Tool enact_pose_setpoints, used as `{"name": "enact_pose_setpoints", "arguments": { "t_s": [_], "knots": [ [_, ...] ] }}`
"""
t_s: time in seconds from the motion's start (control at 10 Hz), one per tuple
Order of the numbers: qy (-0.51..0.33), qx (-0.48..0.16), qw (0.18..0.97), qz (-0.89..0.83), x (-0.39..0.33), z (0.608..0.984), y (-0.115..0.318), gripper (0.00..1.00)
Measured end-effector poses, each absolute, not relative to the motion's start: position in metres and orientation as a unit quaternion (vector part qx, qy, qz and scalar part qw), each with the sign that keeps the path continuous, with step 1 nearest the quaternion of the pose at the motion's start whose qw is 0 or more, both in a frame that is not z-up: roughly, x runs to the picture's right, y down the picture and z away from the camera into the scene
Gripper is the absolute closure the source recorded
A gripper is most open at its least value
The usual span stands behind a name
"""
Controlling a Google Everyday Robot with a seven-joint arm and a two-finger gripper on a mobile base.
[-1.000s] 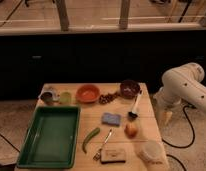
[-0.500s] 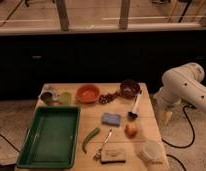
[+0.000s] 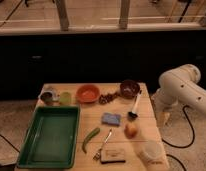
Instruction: Wipe tray with sponge
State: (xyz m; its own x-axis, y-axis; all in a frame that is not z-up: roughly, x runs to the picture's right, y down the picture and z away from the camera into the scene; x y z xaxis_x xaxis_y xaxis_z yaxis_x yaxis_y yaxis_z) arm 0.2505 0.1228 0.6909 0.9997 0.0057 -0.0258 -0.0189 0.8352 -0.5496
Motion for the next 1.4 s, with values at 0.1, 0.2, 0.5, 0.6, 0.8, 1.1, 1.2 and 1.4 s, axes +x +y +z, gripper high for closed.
{"name": "enact_pose_setpoints", "arguments": {
  "t_s": [0.1,0.2,0.5,0.6,0.8,1.1,1.2,1.4],
  "knots": [
    [0.009,-0.288,0.958,0.002,0.241,0.693,0.125,0.2],
    [0.007,-0.289,0.957,-0.002,0.235,0.694,0.127,0.2],
    [-0.001,-0.29,0.957,-0.017,0.228,0.702,0.134,0.2],
    [-0.006,-0.291,0.957,-0.023,0.218,0.704,0.136,0.2],
    [-0.017,-0.292,0.956,-0.038,0.19,0.711,0.14,0.2],
    [-0.023,-0.292,0.955,-0.052,0.182,0.719,0.146,0.2],
    [-0.027,-0.293,0.954,-0.056,0.179,0.721,0.148,0.2],
    [-0.04,-0.292,0.953,-0.073,0.16,0.728,0.151,0.2]
  ]
}}
